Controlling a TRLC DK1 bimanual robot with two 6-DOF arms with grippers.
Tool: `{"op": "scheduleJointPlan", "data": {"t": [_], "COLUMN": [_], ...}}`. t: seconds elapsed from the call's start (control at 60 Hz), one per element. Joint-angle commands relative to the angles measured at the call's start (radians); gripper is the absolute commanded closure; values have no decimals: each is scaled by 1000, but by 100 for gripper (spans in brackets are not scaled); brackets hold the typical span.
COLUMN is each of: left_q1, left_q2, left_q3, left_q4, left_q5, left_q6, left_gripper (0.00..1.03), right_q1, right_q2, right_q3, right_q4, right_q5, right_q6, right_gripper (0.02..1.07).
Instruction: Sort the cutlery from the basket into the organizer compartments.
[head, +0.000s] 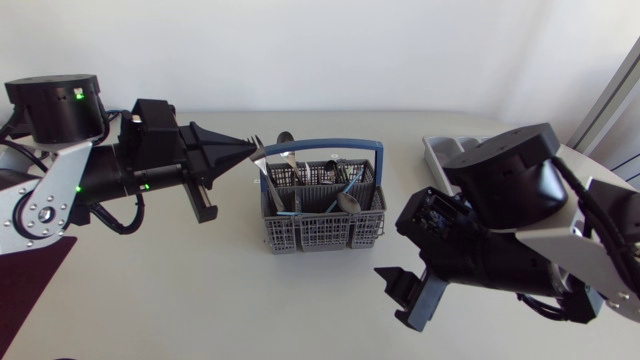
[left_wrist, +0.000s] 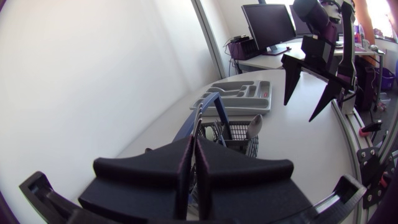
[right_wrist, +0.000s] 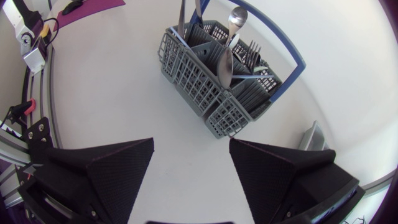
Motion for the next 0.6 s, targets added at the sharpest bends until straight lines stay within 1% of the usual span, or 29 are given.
{"op": "scheduleJointPlan", "data": {"t": [0.0,0.133,0.233,0.283,0.383,0.483,0.583], "left_q1": [4,7,12,17,55,59,56], "left_q2": [-33,-80,-138,-164,-200,-238,-286], "left_q3": [27,25,22,25,53,74,86], "left_q4": [-19,-20,-9,-9,-26,-86,-132], "left_q5": [12,-31,-96,-103,-102,-103,-103], "left_q6": [-77,-87,-82,-84,-102,-111,-165], "left_gripper": [100,100,100,100,100,100,100], "right_q1": [12,21,27,30,36,36,38], "right_q2": [1,1,-1,1,1,-1,-1], "right_q3": [11,28,51,63,94,137,175], "right_q4": [1,-2,-6,-6,-9,-9,-9], "right_q5": [8,9,9,11,17,20,24], "right_q6": [20,20,19,19,19,20,20], "right_gripper": [20,20,20,20,20,20,20]}}
